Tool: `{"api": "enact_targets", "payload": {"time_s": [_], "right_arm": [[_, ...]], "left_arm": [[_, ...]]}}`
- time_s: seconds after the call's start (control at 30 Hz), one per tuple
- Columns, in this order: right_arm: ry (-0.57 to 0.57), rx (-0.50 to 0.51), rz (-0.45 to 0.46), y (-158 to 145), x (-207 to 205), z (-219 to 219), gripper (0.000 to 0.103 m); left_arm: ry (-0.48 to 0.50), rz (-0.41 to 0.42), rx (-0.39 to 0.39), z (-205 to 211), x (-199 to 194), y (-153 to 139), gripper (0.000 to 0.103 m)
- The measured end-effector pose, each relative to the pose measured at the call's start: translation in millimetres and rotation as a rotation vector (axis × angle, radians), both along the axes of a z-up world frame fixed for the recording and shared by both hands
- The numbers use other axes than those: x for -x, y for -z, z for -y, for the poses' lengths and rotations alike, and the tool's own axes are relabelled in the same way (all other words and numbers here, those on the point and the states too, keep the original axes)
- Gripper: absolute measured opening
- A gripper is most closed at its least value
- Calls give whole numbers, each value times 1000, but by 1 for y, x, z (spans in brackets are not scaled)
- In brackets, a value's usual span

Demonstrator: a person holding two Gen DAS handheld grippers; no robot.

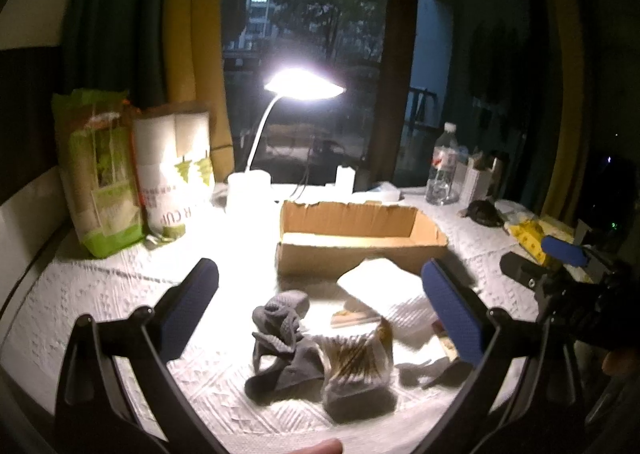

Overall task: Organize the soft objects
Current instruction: 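Reach the right gripper to the white towel and grasp it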

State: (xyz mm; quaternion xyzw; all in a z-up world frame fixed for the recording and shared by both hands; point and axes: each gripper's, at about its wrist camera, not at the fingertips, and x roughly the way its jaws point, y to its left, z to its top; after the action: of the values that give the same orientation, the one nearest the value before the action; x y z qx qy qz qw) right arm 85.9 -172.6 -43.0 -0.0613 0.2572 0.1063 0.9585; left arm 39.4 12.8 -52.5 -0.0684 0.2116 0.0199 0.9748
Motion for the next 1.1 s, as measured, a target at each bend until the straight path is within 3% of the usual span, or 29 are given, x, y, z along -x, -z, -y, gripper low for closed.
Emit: {"api": "enact_targets", "payload": {"time_s": [0.47, 0.57, 0.73, 0.97, 1.03, 1.1], "right_arm": [[-59, 22, -155, 49, -45, -22, 86], [-78, 30, -183, 58, -54, -29, 79], [-109, 34, -237, 73, -70, -38, 79], [-149, 34, -292, 90, -82, -46, 61], [-160, 37, -303, 93, -83, -46, 50], [-171, 39, -313, 96, -82, -47, 22]], "left_arm": [[-3, -138, 24, -17, -42, 45, 102], [-5, -154, 25, -19, -49, 49, 102], [-7, -179, 22, -21, -58, 57, 102], [-3, -200, 22, -20, -62, 62, 102], [0, -203, 21, -18, -62, 63, 102], [1, -205, 20, -17, -61, 63, 102]]}}
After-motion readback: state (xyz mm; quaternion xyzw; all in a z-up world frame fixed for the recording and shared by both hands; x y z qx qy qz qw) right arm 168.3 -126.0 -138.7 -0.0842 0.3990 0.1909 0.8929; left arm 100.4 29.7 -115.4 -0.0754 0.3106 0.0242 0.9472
